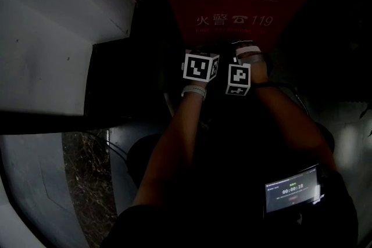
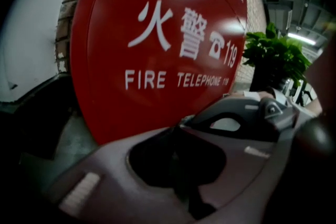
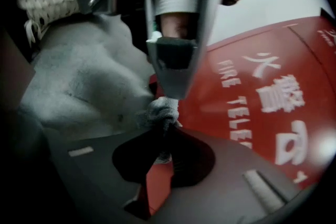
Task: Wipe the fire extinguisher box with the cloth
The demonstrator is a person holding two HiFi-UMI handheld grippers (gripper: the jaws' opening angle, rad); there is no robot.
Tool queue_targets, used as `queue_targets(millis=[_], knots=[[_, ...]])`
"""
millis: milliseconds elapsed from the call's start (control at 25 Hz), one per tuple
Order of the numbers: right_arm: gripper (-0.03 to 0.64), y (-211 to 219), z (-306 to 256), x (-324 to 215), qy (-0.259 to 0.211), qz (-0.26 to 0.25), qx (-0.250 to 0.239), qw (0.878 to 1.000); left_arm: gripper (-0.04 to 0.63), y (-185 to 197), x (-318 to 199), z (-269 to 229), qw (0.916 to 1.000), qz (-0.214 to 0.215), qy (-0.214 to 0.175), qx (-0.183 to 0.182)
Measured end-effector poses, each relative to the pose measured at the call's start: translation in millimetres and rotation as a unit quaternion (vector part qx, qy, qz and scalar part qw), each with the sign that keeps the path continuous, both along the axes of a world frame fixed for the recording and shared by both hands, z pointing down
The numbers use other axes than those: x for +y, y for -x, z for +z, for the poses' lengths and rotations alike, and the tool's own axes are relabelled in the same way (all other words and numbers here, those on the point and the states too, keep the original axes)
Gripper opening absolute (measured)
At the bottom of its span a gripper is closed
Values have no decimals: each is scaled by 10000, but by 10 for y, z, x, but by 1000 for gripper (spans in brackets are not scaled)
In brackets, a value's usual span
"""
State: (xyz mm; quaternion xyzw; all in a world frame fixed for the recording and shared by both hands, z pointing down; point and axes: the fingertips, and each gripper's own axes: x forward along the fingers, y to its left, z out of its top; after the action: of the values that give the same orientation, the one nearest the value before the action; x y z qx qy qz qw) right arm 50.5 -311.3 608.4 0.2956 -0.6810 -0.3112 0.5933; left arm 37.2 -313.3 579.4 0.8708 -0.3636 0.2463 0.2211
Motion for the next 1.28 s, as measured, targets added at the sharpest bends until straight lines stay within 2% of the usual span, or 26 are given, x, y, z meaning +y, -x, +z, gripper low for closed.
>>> queue_targets(millis=[120,280,440,640,800,1120,1280], knots=[[38,-21,-408,-23,-340,79,-245,9991,0,-69,-5,-389,9989,6,-351,317],[38,22,-1092,-19,-1085,-30,-163,9940,0,-102,12,-1100,9914,58,-1222,465],[38,-22,-1774,-17,-1602,66,-241,9868,0,-79,10,-1743,9758,41,-2156,358],[38,-152,-2657,-30,-2236,255,-501,9731,0,-53,117,-2503,9566,-61,-2867,518],[38,-299,-3348,-24,-2851,335,-562,9563,0,-13,232,-2926,9453,-132,-3145,853],[38,-387,-4354,5,-3718,282,-277,9275,0,-71,412,-3318,9331,-138,-3463,960],[38,-382,-4648,3,-3969,305,-155,9172,0,-135,519,-3471,9277,-68,-3555,1139]])
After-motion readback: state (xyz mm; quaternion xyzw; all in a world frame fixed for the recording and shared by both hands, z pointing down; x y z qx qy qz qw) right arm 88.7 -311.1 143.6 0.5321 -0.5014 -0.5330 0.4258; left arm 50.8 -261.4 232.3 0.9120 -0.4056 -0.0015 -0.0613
